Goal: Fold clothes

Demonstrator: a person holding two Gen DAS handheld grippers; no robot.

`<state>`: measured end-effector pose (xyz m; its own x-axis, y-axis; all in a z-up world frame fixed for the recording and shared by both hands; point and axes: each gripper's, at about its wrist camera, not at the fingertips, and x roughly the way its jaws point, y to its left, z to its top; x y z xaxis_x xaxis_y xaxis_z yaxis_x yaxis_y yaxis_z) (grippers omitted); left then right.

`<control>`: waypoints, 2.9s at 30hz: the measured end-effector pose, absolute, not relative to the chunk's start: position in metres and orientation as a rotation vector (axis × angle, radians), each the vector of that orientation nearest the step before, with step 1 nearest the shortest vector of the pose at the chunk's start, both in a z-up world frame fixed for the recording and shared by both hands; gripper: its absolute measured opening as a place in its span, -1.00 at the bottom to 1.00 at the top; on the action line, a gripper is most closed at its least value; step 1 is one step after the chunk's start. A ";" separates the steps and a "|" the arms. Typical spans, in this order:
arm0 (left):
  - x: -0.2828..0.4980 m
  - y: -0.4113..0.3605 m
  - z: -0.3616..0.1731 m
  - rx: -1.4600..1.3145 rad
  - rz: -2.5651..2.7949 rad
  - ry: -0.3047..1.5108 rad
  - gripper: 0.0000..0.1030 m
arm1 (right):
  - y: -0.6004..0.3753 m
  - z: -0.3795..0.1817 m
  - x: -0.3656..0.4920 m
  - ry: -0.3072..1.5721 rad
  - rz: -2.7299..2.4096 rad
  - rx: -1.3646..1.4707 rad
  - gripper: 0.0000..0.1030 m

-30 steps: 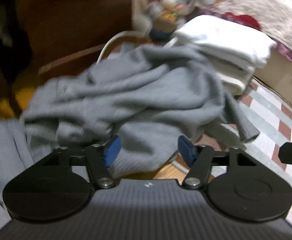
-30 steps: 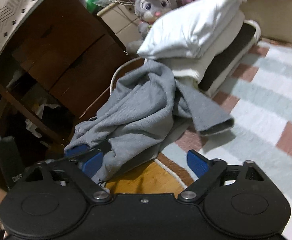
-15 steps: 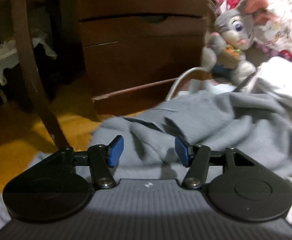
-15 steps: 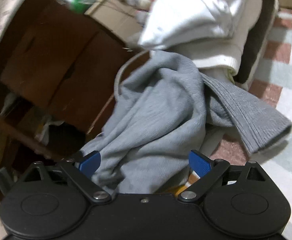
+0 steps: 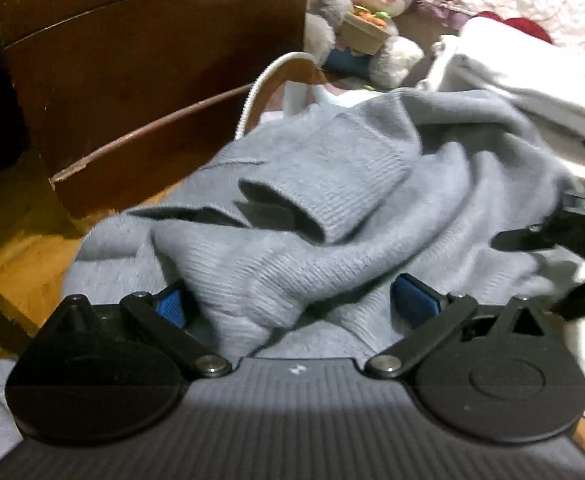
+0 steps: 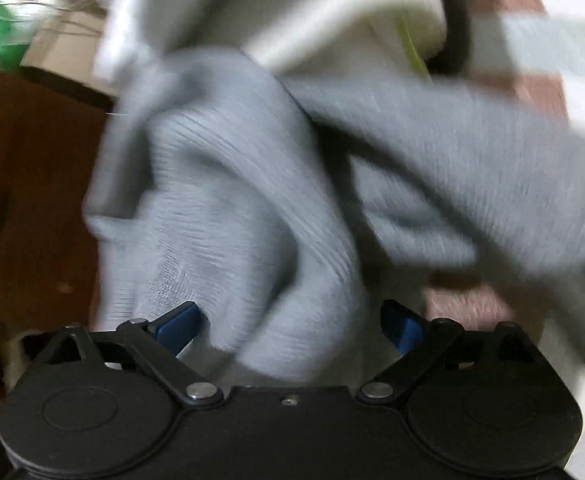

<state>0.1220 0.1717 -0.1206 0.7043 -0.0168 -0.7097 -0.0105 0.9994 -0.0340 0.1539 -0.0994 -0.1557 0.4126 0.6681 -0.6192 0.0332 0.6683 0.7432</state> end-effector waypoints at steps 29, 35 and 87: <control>-0.028 0.001 0.093 0.370 -0.228 0.178 -0.81 | -0.225 0.005 0.070 0.610 0.755 0.776 -0.80; -0.031 -0.075 0.139 0.293 -0.496 0.093 -0.82 | -0.299 0.034 0.059 0.536 0.565 0.771 -0.86; -0.014 -0.148 -0.090 0.351 -0.729 0.889 0.50 | -0.533 -0.140 -0.027 0.897 0.082 0.750 0.19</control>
<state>-0.0138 -0.1478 -0.0903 0.4151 -0.4275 -0.8030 0.7040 0.7100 -0.0141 -0.0271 -0.5329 -0.1395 0.6390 0.3638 -0.6777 0.2355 0.7462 0.6226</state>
